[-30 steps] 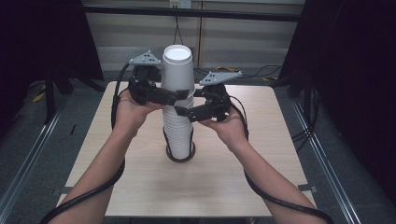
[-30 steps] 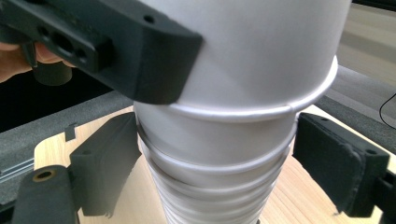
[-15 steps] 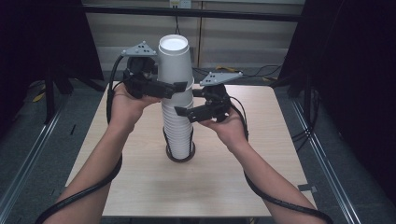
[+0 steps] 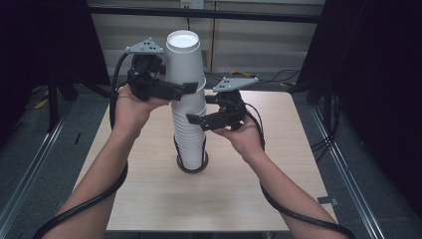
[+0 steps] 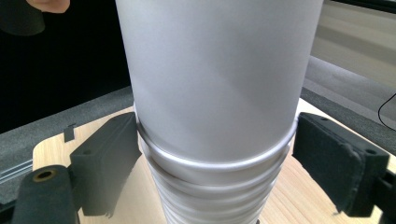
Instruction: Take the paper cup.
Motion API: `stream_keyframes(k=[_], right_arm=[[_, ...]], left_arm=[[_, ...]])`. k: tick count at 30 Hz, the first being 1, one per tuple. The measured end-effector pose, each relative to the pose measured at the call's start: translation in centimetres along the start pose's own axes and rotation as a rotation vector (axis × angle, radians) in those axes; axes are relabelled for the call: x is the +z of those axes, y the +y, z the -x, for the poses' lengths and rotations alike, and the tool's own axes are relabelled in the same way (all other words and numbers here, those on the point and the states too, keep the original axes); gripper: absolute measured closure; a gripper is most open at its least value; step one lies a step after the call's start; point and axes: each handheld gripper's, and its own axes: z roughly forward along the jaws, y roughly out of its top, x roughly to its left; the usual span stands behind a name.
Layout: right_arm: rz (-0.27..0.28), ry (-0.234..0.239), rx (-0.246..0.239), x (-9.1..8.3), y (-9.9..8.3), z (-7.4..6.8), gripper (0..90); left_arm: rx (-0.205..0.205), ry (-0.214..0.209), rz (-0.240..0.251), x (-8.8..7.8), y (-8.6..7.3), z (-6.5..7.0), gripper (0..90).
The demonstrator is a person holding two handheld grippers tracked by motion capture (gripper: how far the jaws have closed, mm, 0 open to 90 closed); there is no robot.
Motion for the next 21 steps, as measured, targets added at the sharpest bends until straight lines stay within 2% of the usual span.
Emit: stream_keyframes(k=[17, 21], right_arm=[[0.003, 0.002, 0.006, 0.0, -0.1, 0.0, 14.5], [0.005, 0.004, 0.007, 0.0, -0.2, 0.0, 14.5]], left_arm=[[0.003, 0.006, 0.032, -0.8, 1.2, 0.0, 11.3], [-0.008, 0.001, 0.045, -0.9, 1.4, 0.1, 11.3]])
